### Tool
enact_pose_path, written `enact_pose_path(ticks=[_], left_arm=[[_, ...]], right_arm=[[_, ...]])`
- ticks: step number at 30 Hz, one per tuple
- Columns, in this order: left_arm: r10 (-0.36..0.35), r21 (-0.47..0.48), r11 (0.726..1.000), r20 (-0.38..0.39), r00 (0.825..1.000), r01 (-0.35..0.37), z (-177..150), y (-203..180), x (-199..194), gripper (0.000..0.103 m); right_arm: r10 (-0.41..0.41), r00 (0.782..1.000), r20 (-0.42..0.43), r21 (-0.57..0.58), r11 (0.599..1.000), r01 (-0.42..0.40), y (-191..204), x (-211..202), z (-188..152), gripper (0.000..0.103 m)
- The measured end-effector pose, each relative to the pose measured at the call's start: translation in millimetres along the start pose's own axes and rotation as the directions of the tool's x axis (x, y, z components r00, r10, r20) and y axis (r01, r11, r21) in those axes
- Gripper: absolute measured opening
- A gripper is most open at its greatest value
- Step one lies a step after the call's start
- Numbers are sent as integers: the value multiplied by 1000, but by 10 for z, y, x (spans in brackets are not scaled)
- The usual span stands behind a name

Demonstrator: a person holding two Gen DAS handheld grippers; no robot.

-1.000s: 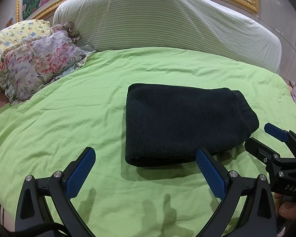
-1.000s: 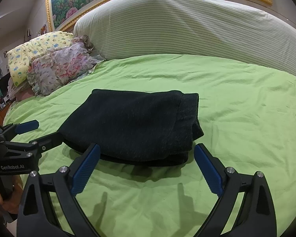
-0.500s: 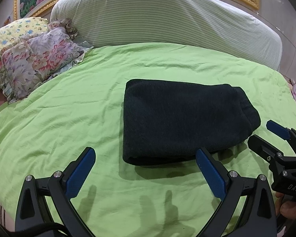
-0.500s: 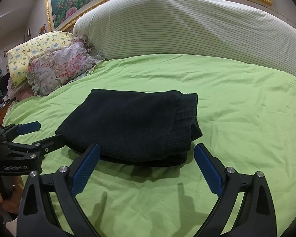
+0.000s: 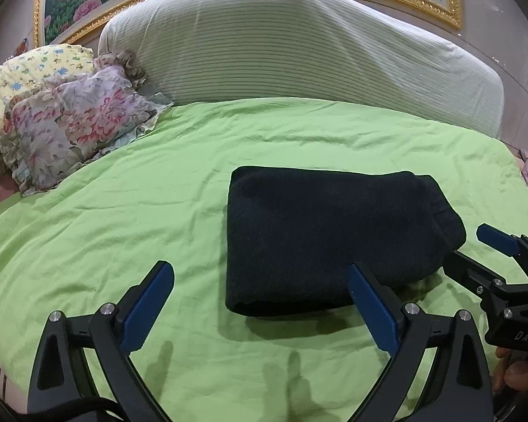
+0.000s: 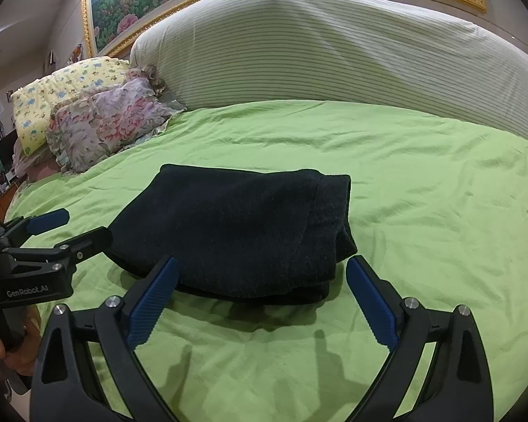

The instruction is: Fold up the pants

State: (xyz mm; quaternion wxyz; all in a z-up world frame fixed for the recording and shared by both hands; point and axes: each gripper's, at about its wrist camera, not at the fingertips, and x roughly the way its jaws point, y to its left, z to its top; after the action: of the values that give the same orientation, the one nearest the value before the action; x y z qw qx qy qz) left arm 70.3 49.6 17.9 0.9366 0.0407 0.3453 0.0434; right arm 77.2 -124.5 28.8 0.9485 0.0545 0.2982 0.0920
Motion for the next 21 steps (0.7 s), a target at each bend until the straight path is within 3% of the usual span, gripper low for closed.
enact_pose_path(ticks=[21], left_arm=[[32,11,999,-19,999,-32,12,-62,76,99]], right_arm=[[13,1000,-26,38,999,-12,8,20,10,96]])
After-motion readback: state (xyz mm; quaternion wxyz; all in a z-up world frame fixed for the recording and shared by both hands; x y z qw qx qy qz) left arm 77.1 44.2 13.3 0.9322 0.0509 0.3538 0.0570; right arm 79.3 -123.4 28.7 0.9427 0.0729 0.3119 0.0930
